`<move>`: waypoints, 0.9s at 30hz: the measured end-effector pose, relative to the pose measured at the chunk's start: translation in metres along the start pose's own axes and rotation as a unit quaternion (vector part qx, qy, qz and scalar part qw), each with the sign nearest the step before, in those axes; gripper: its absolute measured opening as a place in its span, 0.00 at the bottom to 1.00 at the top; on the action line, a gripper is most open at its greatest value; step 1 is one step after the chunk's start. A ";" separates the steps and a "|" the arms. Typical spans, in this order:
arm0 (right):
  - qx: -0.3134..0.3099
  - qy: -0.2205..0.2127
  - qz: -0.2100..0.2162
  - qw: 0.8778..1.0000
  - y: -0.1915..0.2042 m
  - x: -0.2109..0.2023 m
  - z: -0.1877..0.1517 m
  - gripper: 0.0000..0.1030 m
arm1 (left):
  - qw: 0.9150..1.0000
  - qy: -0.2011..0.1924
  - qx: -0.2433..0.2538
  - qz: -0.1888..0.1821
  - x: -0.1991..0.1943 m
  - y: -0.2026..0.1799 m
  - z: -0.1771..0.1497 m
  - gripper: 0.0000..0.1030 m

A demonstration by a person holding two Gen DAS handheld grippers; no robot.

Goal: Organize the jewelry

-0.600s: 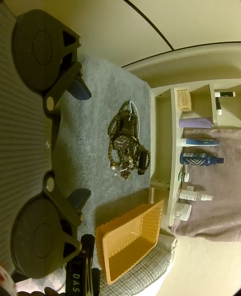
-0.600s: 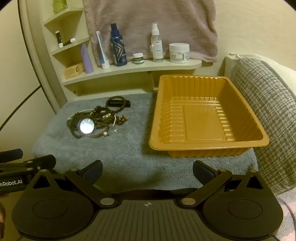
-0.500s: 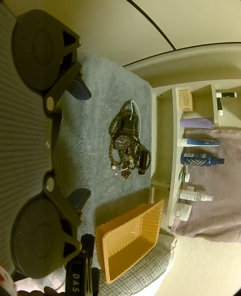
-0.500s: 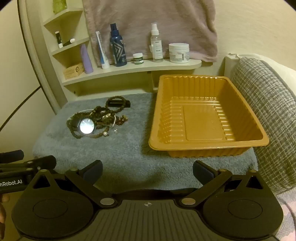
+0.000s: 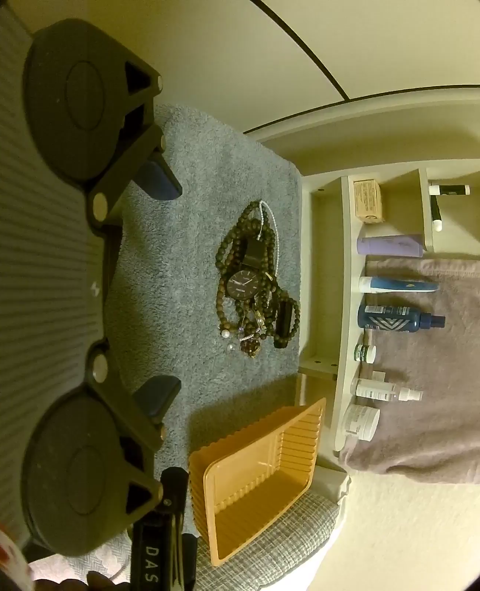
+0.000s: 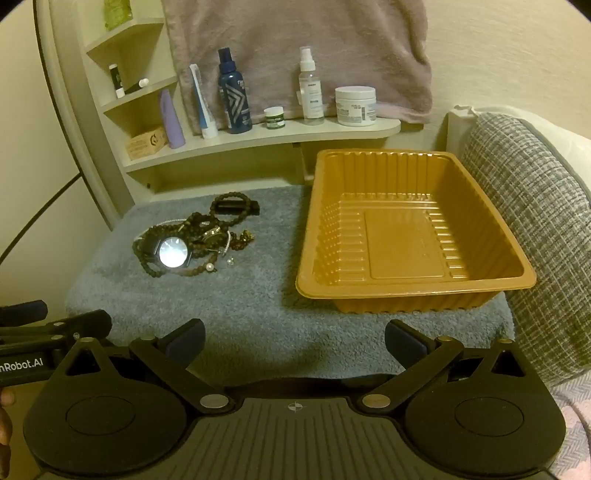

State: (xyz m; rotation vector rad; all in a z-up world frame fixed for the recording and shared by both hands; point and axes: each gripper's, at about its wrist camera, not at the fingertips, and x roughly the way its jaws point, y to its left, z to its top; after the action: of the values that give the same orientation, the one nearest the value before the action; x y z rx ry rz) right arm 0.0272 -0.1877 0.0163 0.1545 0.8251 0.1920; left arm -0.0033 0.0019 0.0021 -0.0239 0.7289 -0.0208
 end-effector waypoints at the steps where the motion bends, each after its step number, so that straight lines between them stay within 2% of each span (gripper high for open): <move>1: 0.000 0.000 0.000 1.000 0.000 0.000 0.000 1.00 | 1.000 0.000 0.000 0.000 0.000 0.000 0.000 0.98; 27: 0.001 -0.001 0.001 1.000 -0.001 0.000 -0.001 1.00 | 1.000 -0.001 0.000 -0.001 0.003 -0.002 -0.001 0.97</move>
State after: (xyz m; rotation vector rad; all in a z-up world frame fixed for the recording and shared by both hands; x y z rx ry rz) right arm 0.0270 -0.1882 0.0156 0.1568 0.8240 0.1925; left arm -0.0015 0.0000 -0.0005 -0.0240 0.7275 -0.0228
